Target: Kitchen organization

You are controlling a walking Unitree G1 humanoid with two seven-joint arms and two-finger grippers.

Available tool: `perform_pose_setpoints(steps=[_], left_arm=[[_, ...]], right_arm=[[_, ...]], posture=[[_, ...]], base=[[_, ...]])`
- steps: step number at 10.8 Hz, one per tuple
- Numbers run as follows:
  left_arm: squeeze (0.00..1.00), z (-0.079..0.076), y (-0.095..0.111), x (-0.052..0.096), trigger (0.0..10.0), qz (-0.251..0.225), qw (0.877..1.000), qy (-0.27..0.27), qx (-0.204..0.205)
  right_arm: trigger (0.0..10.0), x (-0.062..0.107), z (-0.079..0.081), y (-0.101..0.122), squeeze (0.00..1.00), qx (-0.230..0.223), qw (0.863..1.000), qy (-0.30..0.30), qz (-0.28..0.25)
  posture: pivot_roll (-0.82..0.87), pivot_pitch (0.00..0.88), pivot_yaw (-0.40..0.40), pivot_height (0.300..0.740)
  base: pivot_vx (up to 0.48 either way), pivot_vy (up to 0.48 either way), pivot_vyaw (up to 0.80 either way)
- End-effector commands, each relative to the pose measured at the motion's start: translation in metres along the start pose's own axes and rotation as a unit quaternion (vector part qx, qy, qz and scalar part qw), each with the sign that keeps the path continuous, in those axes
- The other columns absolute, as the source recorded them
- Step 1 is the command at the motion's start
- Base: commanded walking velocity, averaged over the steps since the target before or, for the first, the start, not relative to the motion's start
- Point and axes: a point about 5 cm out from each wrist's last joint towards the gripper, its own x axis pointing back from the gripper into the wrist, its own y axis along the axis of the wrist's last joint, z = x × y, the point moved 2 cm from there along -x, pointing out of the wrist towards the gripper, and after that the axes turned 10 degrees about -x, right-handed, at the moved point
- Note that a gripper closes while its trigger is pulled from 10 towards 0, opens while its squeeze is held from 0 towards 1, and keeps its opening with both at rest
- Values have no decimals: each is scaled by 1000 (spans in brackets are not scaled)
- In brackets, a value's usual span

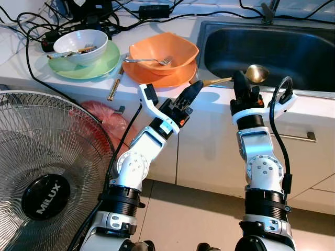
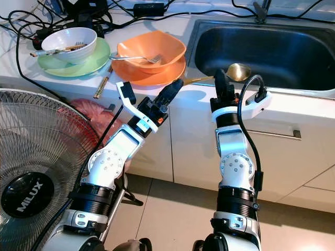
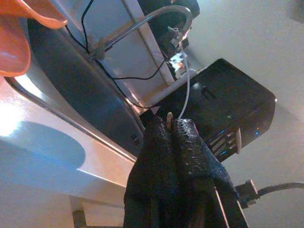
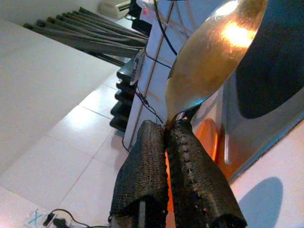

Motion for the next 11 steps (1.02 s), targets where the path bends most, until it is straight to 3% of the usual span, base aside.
perform_pose_setpoints(steps=[1, 2, 3, 5, 6, 8, 11], left_arm=[[0, -17, -33, -8, 10000, 8, 999, -7, 52], [0, -16, -34, -8, 10000, 11, 999, -3, 47], [1000, -16, -34, -8, 10000, 11, 999, -3, 47], [1000, -17, -38, -8, 10000, 19, 999, -3, 38], [0, -18, -39, -8, 10000, 21, 999, -4, 35], [0, -18, -38, -8, 10000, 20, 999, -5, 37], [0, -19, -39, -8, 10000, 23, 999, -10, 43]], right_arm=[[10000, -4, 10, -6, 0, -9, 1000, 16, 5], [10000, -4, 10, -7, 0, -9, 1000, 15, 6], [10000, -4, 10, -7, 0, -10, 1000, 15, 6], [10000, -4, 10, -6, 0, -11, 1000, 14, 5], [10000, -4, 10, -6, 0, -13, 1000, 15, 5], [0, -4, 11, -6, 0, -15, 1000, 17, 5], [0, -3, 9, -4, 0, -13, 1000, 10, -2]], posture=[[41, 163, 54, 740], [41, 165, 54, 740], [41, 165, 54, 740], [39, 167, 55, 740], [42, 169, 56, 740], [43, 169, 56, 740], [40, 170, 56, 740]], base=[[0, 0, 0], [0, 0, 0], [0, 0, 0], [0, 0, 0], [0, 0, 0], [0, 0, 0], [0, 0, 0]])
